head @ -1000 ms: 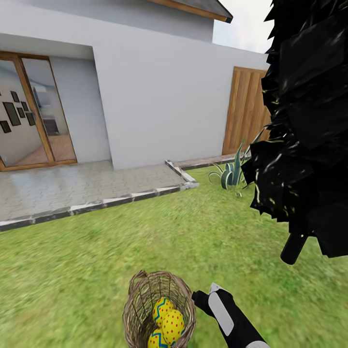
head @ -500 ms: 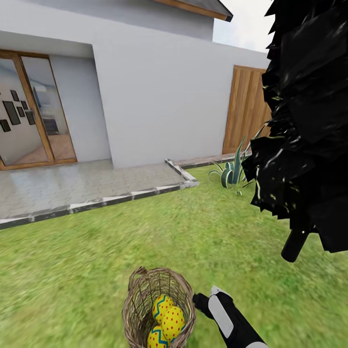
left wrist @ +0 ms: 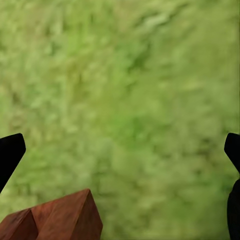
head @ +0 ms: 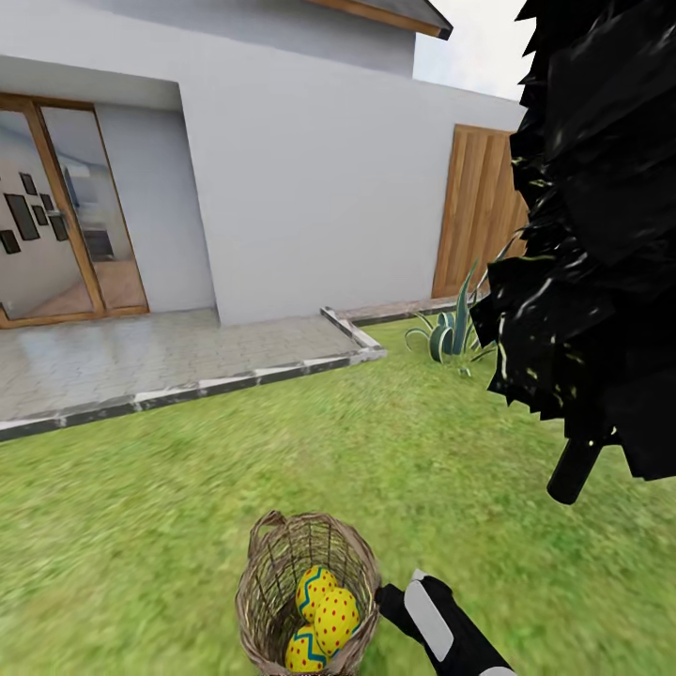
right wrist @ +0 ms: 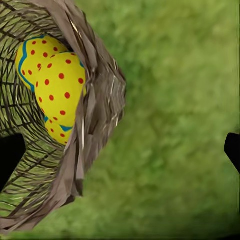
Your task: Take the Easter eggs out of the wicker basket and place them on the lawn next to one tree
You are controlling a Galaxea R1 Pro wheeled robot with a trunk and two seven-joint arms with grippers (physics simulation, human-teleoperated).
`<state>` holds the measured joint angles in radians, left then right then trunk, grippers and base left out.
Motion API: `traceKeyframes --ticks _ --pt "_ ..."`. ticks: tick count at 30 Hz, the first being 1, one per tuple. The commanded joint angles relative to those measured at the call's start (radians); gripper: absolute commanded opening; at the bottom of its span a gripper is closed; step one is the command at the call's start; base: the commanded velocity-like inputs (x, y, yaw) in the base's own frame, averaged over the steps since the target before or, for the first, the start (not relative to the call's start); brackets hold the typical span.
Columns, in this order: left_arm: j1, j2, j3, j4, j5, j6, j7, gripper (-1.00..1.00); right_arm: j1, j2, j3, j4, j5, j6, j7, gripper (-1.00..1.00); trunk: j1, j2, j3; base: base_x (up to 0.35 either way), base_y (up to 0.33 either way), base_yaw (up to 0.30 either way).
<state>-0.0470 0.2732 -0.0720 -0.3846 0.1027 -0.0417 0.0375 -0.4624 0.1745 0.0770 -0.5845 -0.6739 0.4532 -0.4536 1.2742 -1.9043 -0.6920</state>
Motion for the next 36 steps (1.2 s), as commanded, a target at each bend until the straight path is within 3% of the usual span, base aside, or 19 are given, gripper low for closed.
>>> traceKeyframes --ticks 1,5,8,11,20,25,31,36 --pt "-0.001 0.001 -0.008 0.001 0.011 -0.004 0.004 1.0 -0.001 0.0 0.007 0.0 -0.012 0.002 -0.009 1.0 0.004 -0.008 -0.004 0.0 0.0 0.0" --pt "-0.001 0.0 -0.008 0.001 0.01 -0.004 0.005 1.0 -0.001 0.0 0.047 -0.002 -0.019 0.003 -0.01 1.0 0.019 -0.036 -0.017 0.0 0.0 0.0" --pt "-0.001 0.0 -0.008 0.001 0.009 -0.004 0.005 1.0 -0.004 0.0 0.113 -0.003 -0.023 0.004 -0.011 1.0 0.031 -0.057 -0.026 0.0 0.0 0.0" --pt "-0.001 0.0 -0.008 0.001 0.009 -0.005 0.005 1.0 -0.008 0.0 0.137 -0.003 -0.024 0.004 -0.011 1.0 0.042 -0.078 -0.036 0.0 0.0 0.0" --pt "-0.001 0.001 -0.008 0.0 0.01 -0.007 0.005 1.0 -0.025 0.0 0.153 -0.011 -0.026 0.003 -0.009 1.0 0.077 -0.141 -0.064 0.0 0.0 0.0" --pt "-0.001 0.001 -0.008 0.0 0.01 -0.009 0.005 1.0 -0.039 0.0 0.154 -0.012 -0.027 0.003 -0.008 1.0 0.077 -0.141 -0.064 0.0 0.0 0.0" --pt "-0.001 0.001 -0.008 0.0 0.01 -0.01 0.005 1.0 -0.056 0.0 0.155 -0.011 -0.078 0.003 -0.008 1.0 0.1 -0.183 -0.083 0.0 0.0 0.0" --pt "-0.001 0.001 -0.008 0.0 0.009 -0.01 0.005 1.0 -0.059 0.0 0.156 -0.01 -0.091 0.003 -0.008 1.0 0.119 -0.218 -0.098 0.0 0.0 0.0"
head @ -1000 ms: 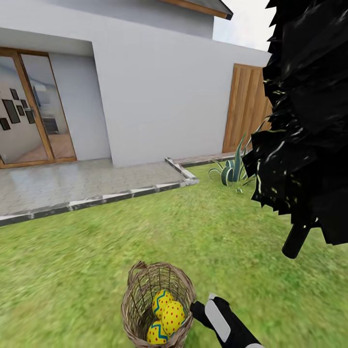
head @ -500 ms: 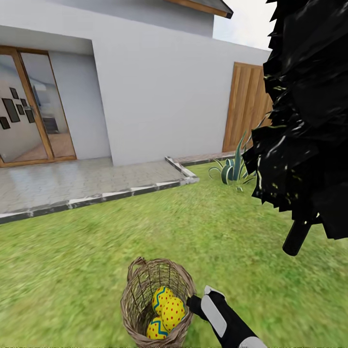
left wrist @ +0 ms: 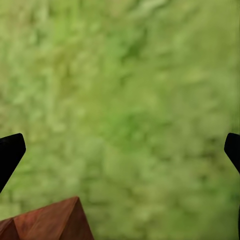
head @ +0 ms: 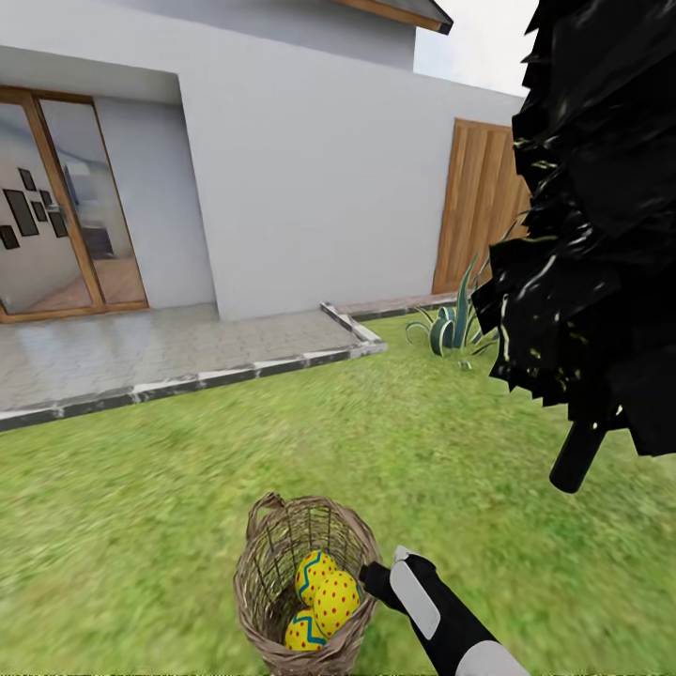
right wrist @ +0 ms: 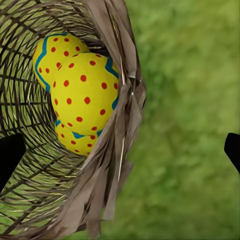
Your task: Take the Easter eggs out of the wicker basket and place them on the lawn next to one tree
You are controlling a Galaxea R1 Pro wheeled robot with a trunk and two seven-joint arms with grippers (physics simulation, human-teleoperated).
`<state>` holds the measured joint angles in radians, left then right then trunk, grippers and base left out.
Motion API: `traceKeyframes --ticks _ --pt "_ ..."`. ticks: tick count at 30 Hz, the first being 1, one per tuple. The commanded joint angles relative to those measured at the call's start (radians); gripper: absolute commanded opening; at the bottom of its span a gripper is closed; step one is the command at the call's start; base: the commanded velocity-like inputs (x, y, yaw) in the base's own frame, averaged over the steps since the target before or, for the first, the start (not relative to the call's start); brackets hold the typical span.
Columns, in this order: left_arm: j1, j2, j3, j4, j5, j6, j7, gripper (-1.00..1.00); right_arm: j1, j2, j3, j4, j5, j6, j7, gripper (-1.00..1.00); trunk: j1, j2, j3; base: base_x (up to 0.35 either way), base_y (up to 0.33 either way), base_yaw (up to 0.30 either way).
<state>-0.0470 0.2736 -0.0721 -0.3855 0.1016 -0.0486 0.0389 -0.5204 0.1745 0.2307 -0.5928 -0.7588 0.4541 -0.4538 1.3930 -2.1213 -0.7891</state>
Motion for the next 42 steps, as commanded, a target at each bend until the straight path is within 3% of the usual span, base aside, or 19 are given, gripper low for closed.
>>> traceKeyframes --ticks 1,6,11,19,23,36,42 --pt "-0.001 0.001 -0.008 0.0 0.01 -0.003 0.004 1.0 -0.001 0.0 0.002 -0.001 -0.007 0.002 -0.008 1.0 0.004 -0.008 -0.004 0.0 0.0 0.0" --pt "-0.001 0.001 -0.008 0.0 0.01 -0.002 0.004 1.0 -0.001 0.0 0.002 0.0 -0.01 0.002 -0.008 1.0 0.004 -0.008 -0.004 0.0 0.0 0.0" --pt "-0.001 0.001 -0.007 0.001 0.009 -0.003 0.004 1.0 -0.001 0.0 0.002 0.004 -0.011 0.003 -0.008 1.0 0.023 -0.043 -0.02 0.0 0.0 0.0" --pt "-0.001 0.001 -0.007 0.002 0.009 -0.002 0.004 1.0 -0.001 0.0 0.002 0.011 -0.013 0.003 -0.009 1.0 0.023 -0.043 -0.02 0.0 0.0 0.0" --pt "-0.001 0.001 -0.008 0.002 0.009 -0.002 0.004 1.0 -0.001 0.0 0.003 0.017 -0.013 0.003 -0.009 1.0 0.038 -0.071 -0.032 0.0 0.0 0.0" --pt "-0.001 0.001 -0.008 0.002 0.009 -0.002 0.004 1.0 -0.001 0.0 0.013 0.023 -0.013 0.003 -0.005 1.0 0.038 -0.071 -0.032 0.0 0.0 0.0" --pt "-0.001 0.001 -0.008 0.002 0.009 -0.003 0.004 1.0 -0.002 0.0 0.02 0.024 -0.013 0.004 -0.003 1.0 0.054 -0.099 -0.045 0.0 0.0 0.0"
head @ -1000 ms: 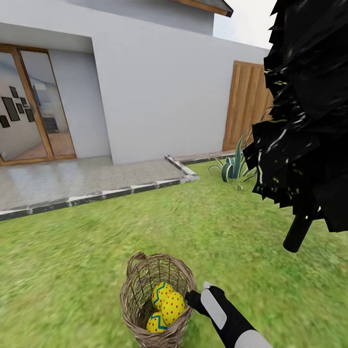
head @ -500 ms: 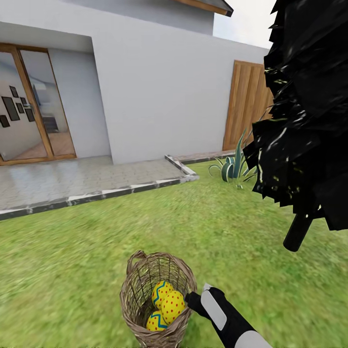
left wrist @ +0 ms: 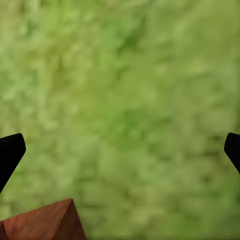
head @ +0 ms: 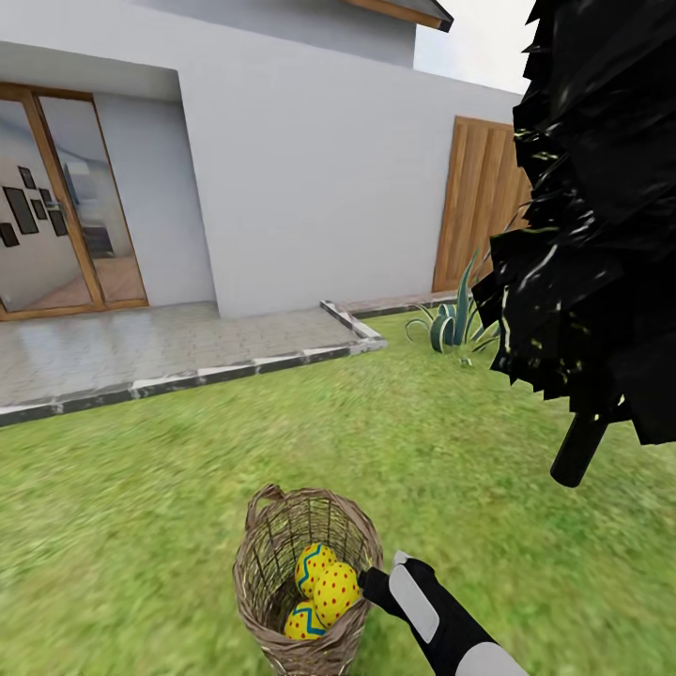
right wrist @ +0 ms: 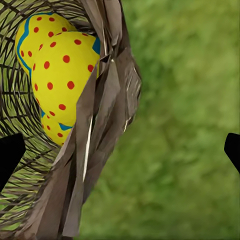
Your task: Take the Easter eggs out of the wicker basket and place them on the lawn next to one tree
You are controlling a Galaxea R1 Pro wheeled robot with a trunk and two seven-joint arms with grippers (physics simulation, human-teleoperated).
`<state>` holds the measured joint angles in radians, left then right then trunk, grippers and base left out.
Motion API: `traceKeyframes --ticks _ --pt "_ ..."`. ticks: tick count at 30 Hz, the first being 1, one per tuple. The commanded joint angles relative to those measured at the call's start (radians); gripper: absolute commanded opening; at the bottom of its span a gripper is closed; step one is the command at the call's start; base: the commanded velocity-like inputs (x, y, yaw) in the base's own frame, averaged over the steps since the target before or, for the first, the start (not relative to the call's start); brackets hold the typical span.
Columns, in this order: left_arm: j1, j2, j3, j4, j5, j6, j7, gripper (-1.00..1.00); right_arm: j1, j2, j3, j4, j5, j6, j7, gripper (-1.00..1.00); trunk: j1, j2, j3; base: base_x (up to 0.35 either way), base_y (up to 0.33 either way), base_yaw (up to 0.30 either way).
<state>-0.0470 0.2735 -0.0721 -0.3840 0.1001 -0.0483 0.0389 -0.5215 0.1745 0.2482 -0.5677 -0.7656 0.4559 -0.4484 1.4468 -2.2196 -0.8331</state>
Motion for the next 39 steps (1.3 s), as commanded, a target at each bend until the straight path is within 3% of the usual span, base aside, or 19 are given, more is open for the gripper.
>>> traceKeyframes --ticks 1,18,23,26,39 --pt "-0.001 0.001 -0.008 0.001 0.01 -0.003 0.004 1.0 -0.001 0.0 0.003 -0.001 -0.006 0.002 -0.008 1.0 0.0 0.0 -0.001 0.0 0.0 0.0" --pt "-0.001 0.001 -0.008 0.0 0.01 -0.004 0.004 1.0 -0.001 0.0 0.021 -0.002 -0.008 0.004 0.001 1.0 0.0 0.0 -0.001 0.0 0.0 0.0" --pt "-0.001 0.0 -0.008 0.0 0.009 -0.004 0.004 1.0 -0.001 0.0 0.049 -0.003 -0.073 0.003 0.022 1.0 0.015 -0.028 -0.014 0.0 0.0 0.0" --pt "-0.001 0.001 -0.008 0.001 0.01 -0.004 0.004 1.0 -0.001 0.0 0.088 -0.003 -0.095 0.002 0.025 1.0 0.015 -0.028 -0.014 0.0 0.0 0.0" --pt "-0.001 0.001 -0.008 0.0 0.009 -0.004 0.005 1.0 -0.001 0.0 0.112 -0.004 -0.107 0.0 0.027 1.0 0.015 -0.028 -0.014 0.0 0.0 0.0"
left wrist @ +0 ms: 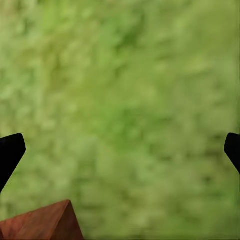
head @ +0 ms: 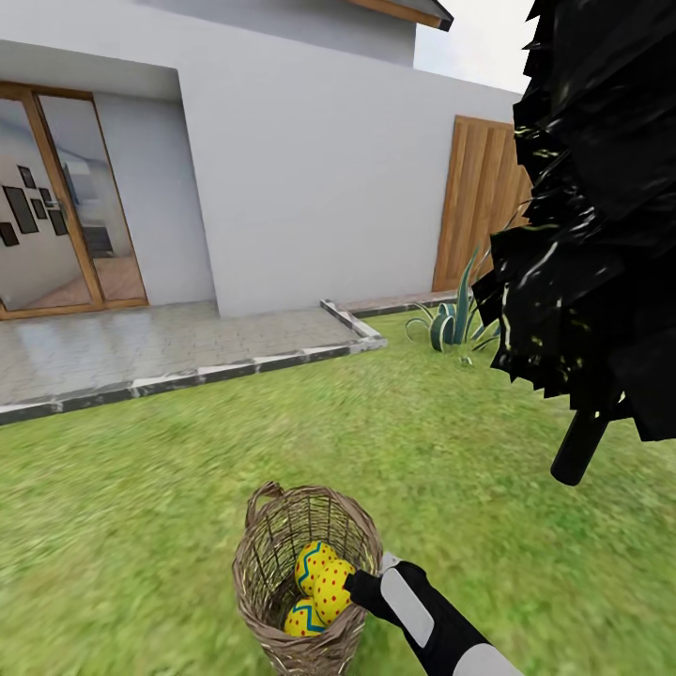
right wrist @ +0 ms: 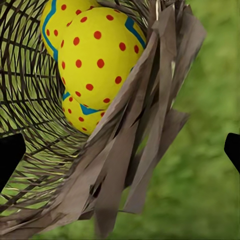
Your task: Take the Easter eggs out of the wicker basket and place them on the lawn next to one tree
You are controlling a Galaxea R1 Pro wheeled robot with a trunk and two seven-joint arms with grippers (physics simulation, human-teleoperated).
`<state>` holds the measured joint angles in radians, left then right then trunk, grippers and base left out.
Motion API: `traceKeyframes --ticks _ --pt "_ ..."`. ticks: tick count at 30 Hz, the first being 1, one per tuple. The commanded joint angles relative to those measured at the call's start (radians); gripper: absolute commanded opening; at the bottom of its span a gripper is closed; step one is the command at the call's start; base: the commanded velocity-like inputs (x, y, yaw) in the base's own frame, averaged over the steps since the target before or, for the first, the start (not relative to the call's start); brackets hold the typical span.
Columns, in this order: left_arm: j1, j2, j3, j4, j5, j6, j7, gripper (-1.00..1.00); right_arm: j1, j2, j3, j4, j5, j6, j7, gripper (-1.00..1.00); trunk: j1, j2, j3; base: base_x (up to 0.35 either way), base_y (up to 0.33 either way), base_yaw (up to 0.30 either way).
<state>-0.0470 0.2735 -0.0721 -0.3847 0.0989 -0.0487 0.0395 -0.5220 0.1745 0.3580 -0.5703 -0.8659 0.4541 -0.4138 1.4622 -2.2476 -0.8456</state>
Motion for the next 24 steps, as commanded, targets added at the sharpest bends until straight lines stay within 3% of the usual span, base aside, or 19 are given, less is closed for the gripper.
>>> traceKeyframes --ticks 1,16,17,24 --pt "-0.001 0.001 -0.008 0.001 0.01 -0.003 0.004 1.0 -0.001 0.0 0.002 -0.001 -0.006 0.002 -0.008 1.0 0.0 0.0 -0.001 0.0 0.0 0.0" --pt "-0.001 0.001 -0.008 0.0 0.01 -0.003 0.004 1.0 -0.001 0.0 0.002 -0.022 -0.006 -0.002 -0.008 1.0 0.0 0.0 -0.001 0.0 0.0 0.0" --pt "-0.001 0.001 -0.008 0.0 0.01 -0.003 0.004 1.0 -0.001 0.0 0.002 -0.023 -0.006 -0.002 -0.008 -1.0 0.0 0.0 -0.001 0.0 0.0 0.0" --pt "-0.001 0.0 -0.008 0.0 0.01 -0.003 0.004 1.0 -0.026 0.0 0.001 -0.023 -0.005 -0.027 -0.014 -1.0 0.0 0.0 -0.001 0.0 0.0 0.0"
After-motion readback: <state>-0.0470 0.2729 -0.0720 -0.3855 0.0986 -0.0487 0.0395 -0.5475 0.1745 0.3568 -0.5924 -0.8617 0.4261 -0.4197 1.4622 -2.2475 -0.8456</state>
